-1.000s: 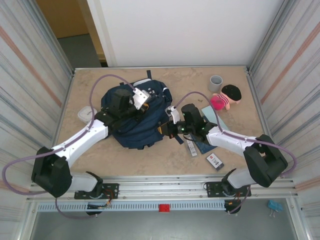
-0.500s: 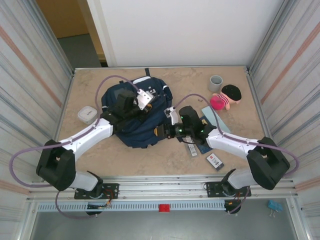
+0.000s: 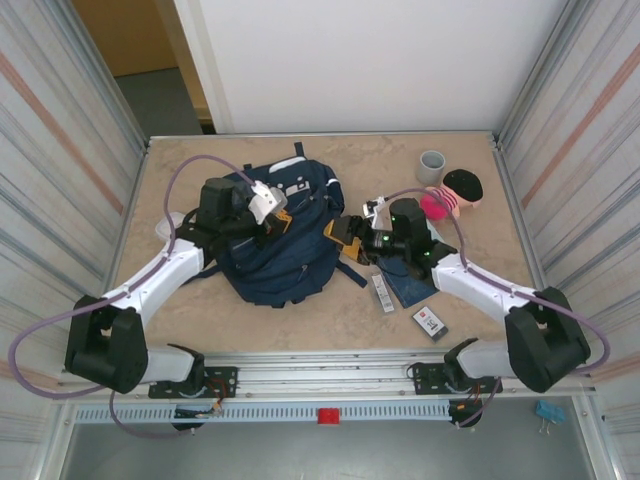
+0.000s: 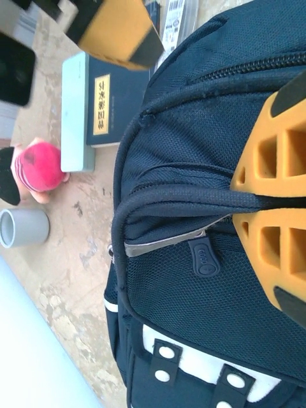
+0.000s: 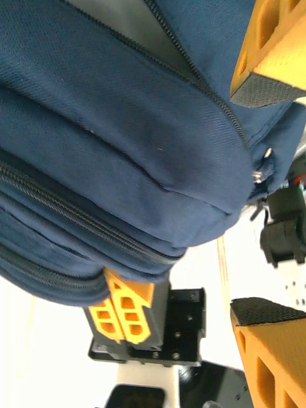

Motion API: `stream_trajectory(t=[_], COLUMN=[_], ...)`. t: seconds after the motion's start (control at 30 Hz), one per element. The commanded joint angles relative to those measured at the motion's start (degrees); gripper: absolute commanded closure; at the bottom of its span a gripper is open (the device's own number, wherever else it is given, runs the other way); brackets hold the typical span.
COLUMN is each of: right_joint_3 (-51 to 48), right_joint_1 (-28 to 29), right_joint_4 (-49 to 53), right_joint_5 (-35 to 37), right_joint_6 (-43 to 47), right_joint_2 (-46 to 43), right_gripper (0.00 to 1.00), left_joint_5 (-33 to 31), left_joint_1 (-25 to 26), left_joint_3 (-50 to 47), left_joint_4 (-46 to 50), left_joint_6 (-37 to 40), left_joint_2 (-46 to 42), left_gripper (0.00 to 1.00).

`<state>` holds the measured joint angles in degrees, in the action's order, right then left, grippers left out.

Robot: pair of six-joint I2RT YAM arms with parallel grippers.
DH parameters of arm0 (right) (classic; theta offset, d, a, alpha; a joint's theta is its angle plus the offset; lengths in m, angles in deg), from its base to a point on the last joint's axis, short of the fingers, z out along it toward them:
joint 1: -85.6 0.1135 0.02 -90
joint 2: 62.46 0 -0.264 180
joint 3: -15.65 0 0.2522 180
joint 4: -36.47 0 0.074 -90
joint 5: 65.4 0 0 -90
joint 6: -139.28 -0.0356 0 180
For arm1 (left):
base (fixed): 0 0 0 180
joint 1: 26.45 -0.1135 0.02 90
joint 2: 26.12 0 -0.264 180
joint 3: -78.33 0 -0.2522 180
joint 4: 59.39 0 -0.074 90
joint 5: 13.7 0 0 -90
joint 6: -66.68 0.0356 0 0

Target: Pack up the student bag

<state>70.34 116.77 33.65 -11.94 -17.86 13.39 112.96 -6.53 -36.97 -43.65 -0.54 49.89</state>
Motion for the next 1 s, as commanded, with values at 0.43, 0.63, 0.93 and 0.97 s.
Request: stream_trajectory(t=[0.43,0.63,0.93,0.97], right_joint_3=[-1.0,-0.2,5.2,5.8], right_joint_1=[5.1,6.8,9.1,9.5], right_joint_4=[-24.2,-23.7,-18.6,-18.6], right_joint_5=[7.4,12.2,15.6,15.6], right_joint_6=[-22.2,-20.3,-12.6,-11.6], right_joint_2=[11.5,10.4,9.7,9.8], right_gripper=[0.78,1.00,1.00,1.00], left_joint_5=[1.6,-14.0,-46.8,-49.1], left_joint_1=[-0.2,2.5,19.2,21.8], left_joint_3=[2.3,3.3,8.9,8.5], left_joint_4=[-5.0,7.0,34.8,37.0], left_joint_6=[-4.5,-10.5,-39.8,-44.9], left_joint_2=[-1.7,-8.7,-21.7,-22.6], left_gripper=[1.00,0.64,0.50,0.49])
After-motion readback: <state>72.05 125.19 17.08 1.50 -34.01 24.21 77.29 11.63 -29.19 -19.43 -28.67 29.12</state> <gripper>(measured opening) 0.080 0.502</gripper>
